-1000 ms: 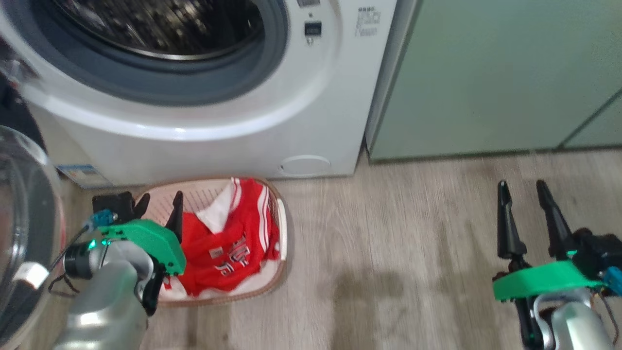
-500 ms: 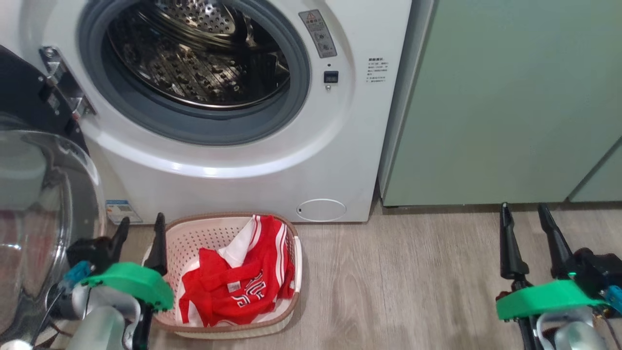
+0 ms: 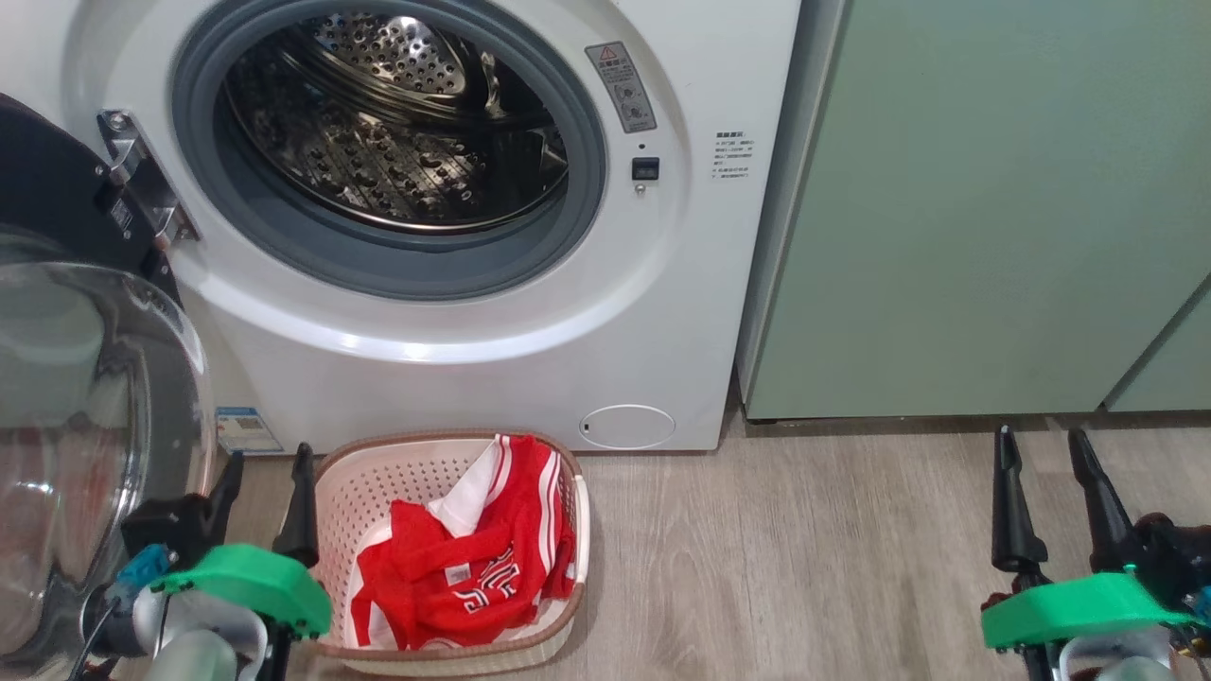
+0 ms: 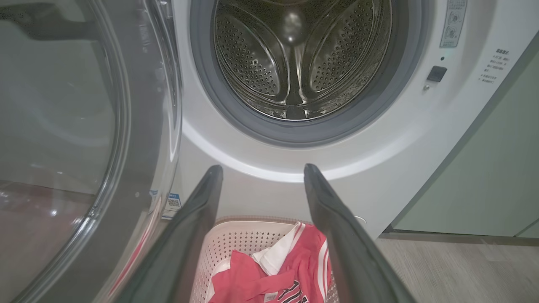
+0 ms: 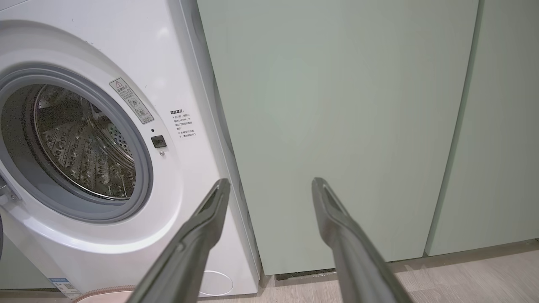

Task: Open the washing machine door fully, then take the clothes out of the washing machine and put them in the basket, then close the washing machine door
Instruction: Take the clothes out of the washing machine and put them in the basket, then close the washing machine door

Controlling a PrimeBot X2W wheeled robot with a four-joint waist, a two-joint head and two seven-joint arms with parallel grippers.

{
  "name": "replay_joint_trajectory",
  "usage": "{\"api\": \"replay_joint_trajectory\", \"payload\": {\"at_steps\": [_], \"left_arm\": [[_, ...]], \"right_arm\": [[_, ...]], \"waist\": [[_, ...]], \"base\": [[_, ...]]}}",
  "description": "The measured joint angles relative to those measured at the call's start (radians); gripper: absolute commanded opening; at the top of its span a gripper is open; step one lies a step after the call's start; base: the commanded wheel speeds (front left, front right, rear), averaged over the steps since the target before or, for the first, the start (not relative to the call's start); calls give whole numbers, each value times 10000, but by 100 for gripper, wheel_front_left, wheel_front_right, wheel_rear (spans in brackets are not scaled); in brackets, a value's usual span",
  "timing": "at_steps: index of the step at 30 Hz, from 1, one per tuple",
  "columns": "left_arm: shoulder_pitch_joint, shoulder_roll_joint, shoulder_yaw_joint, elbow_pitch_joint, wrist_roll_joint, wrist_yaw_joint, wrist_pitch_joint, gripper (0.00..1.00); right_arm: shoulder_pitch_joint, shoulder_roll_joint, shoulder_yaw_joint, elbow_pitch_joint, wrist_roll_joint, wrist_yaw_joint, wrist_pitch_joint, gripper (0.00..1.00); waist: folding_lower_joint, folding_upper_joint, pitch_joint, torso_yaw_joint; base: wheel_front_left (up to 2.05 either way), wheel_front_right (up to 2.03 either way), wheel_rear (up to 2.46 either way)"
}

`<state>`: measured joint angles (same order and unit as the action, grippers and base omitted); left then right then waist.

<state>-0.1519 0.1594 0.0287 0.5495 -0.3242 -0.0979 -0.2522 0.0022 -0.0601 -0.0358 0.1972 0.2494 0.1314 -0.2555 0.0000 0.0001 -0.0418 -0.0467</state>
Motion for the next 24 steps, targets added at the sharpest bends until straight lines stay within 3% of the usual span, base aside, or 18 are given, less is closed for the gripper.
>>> {"api": "replay_joint_trajectory", "payload": {"at_steps": [24], "left_arm": [[10, -190, 238, 265, 253, -261, 0, 100]], "right_arm": [[5, 67, -67, -2, 0, 0, 0, 100]], "waist": [[0, 0, -66, -56]], "base": [[0, 0, 0]]}}
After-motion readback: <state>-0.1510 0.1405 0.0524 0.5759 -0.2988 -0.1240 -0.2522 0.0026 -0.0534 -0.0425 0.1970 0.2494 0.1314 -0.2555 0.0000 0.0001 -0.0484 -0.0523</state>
